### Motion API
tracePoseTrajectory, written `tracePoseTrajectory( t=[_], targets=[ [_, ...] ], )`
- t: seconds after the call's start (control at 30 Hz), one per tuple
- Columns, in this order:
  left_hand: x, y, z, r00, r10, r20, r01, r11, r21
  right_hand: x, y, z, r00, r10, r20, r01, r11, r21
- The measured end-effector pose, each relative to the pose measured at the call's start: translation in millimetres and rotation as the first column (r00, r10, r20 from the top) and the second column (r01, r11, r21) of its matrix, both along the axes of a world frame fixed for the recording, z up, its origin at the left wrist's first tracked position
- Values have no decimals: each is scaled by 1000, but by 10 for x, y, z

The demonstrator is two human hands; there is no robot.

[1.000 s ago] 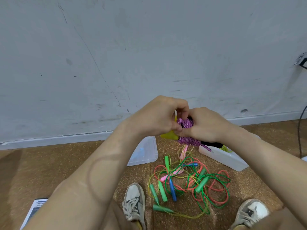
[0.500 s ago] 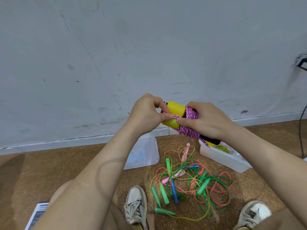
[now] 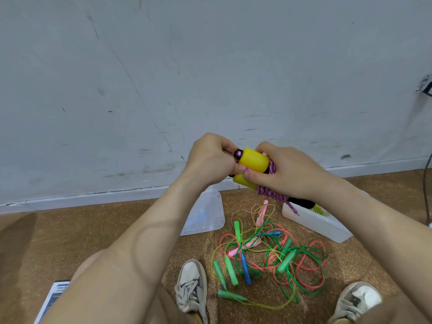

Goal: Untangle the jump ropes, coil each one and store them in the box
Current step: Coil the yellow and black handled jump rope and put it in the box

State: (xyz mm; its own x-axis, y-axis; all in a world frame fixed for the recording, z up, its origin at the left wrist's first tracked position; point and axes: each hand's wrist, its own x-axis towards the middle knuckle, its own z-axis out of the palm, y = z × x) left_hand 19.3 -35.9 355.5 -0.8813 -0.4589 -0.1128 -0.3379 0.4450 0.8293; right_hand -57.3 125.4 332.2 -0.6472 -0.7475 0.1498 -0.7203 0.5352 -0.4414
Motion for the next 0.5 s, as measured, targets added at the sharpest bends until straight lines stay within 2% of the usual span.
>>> tracePoseTrajectory(
  t=[0.07, 0.17, 0.37, 0.5],
  targets=[
    [-18, 16, -5, 1000, 0, 16, 0, 1000, -29, 17, -13, -15, 999, 34, 36, -33, 999, -14],
    [-35, -18, 1, 1000, -2, 24, 1, 1000, 28, 17, -14, -4, 997, 20, 71, -18, 1000, -20],
    [-9, -18, 58, 980, -180, 90, 144, 940, 310, -7, -35, 38, 961, 26, 275, 8, 993, -120],
    [-11, 53, 23, 986, -150, 79, 105, 904, 415, 13, -37, 78, 969, 19, 248, 16, 990, -139]
  ],
)
